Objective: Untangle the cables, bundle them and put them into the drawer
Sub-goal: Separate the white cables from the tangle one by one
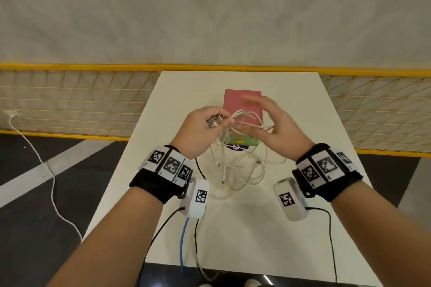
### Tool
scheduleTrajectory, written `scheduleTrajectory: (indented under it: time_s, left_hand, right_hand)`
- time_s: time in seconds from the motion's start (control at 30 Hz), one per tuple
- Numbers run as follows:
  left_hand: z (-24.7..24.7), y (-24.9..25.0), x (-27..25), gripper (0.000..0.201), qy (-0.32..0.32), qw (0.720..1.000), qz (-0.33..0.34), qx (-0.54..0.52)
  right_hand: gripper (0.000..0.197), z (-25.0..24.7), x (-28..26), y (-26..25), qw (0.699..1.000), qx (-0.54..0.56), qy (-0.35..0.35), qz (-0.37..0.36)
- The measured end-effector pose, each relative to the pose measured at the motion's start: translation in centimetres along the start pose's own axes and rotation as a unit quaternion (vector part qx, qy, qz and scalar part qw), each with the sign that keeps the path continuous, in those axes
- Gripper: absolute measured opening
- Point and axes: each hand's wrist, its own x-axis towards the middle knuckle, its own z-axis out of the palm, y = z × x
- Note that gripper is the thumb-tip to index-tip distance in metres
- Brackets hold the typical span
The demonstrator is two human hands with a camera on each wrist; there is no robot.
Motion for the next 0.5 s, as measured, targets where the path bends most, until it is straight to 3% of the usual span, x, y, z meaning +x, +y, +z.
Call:
scheduleTrajectory:
  time_s: [0.1,0.2,0.27,0.33,0.4,0.5]
  left_hand:
    - [0.2,-0.2,0.0,0.011,-0.009,1.0,0.012,0.027]
    - [0.4,-0.5,-0.3,0.021,-0.05,0.992,-0.004,0.113]
    - [0.6,-0.4,-0.6,0.024,-0.08,0.983,-0.026,0.163]
    - [0.4,-0.1,-0.5,0.03,-0.107,0.969,-0.059,0.214]
    - [0.2,0.2,-0.3,0.039,-0.114,0.955,-0.081,0.261]
    - [-0.1,-0.3,0.2,0.045,-0.081,0.947,-0.095,0.296]
  right_hand:
    - [0.013,0.9,0.2,1.0,0.998,0.011,-0.062,0.021]
    - [0.009,0.7,0.3,2.7,0.989,-0.129,-0.073,-0.005]
    - [0.013,0.6,0.7,3.0,0.962,-0.26,-0.078,-0.033]
    - [0.008,0.7,1.0,2.8,0.949,-0.301,-0.081,-0.058]
    - [0.003,0.9,1.0,2.6,0.963,-0.253,-0.075,-0.063]
    - [0.009,1.2,0.7,2.1,0.994,-0.103,-0.048,-0.002]
